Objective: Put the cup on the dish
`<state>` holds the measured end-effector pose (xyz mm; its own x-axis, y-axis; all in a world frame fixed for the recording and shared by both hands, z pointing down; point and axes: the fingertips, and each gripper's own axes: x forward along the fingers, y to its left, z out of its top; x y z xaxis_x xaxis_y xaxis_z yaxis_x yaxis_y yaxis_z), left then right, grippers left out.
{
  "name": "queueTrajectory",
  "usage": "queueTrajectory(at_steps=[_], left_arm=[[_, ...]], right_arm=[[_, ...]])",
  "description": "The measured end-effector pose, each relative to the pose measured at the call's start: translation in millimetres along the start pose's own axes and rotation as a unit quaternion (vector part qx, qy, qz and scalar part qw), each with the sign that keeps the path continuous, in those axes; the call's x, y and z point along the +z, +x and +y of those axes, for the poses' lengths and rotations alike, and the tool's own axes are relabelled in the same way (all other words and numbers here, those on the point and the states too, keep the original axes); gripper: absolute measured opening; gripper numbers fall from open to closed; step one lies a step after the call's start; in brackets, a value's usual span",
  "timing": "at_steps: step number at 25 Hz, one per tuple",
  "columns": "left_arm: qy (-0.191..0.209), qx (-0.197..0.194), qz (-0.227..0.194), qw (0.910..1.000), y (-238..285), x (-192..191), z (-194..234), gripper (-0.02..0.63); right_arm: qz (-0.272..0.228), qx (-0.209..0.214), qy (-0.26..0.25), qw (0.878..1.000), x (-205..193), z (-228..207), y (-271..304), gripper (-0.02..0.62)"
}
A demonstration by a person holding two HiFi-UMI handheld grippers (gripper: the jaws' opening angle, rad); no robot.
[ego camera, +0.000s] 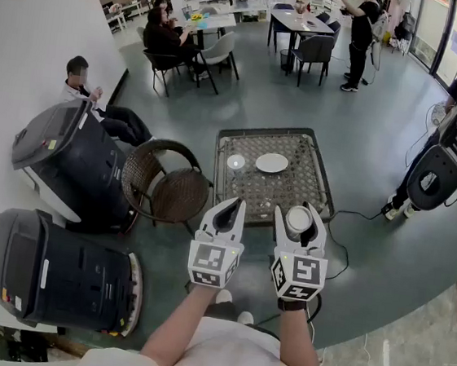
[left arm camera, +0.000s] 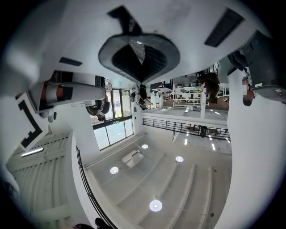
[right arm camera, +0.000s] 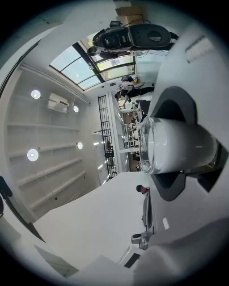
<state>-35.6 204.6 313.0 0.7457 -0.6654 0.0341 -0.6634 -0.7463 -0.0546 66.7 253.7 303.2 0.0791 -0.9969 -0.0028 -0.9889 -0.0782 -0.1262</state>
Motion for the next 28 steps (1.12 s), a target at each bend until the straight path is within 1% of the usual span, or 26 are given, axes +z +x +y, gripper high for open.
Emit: queueTrajectory(at_steps=[7, 10, 12, 15, 17, 19, 22, 24, 26, 28], left_arm=[[-0.007, -0.011, 0.003, 0.9999, 14.4, -10.6, 2.5, 0.003], [-0.014, -0.013, -0.003, 0.9998, 27.0, -14.2, 14.4, 0.003], [-0.026, -0.013, -0.004, 0.9996, 39.7, -18.9, 26.1, 0.003], [-0.06, -0.016, -0.007, 0.9981, 62.2, -22.3, 41.6, 0.003], [-0.059, -0.022, -0.013, 0.9979, 76.3, -19.6, 52.0, 0.003], [-0.059, -0.025, -0.019, 0.9978, 89.9, -16.6, 69.8, 0.003], [-0.097, -0.012, -0.022, 0.995, 112.7, -13.9, 112.4, 0.003], [-0.112, -0.002, -0.027, 0.9934, 127.8, -9.8, 138.4, 0.003], [-0.11, 0.003, -0.034, 0.9934, 141.4, -7.2, 156.7, 0.003], [-0.098, 0.008, -0.035, 0.9945, 152.2, -9.7, 169.8, 0.003]], right_arm=[[0.009, 0.002, -0.008, 1.0, -8.1, 1.7, 15.9, 0.249], [0.011, 0.003, -0.016, 1.0, -11.6, 6.2, 29.9, 0.249], [0.014, 0.007, -0.022, 1.0, -15.4, 10.7, 43.5, 0.249], [0.011, 0.016, -0.029, 0.999, -18.1, 15.3, 65.7, 0.25], [0.004, 0.017, -0.03, 0.999, -16.0, 17.1, 83.0, 0.249], [-0.001, 0.015, -0.032, 0.999, -12.5, 19.8, 106.7, 0.249], [0.0, 0.027, -0.041, 0.999, -8.2, 27.7, 150.6, 0.249], [0.002, 0.034, -0.049, 0.998, -6.4, 33.2, 177.7, 0.249], [0.002, 0.039, -0.056, 0.998, -5.8, 37.1, 201.7, 0.249], [0.002, 0.044, -0.062, 0.997, -8.2, 39.8, 223.0, 0.25]])
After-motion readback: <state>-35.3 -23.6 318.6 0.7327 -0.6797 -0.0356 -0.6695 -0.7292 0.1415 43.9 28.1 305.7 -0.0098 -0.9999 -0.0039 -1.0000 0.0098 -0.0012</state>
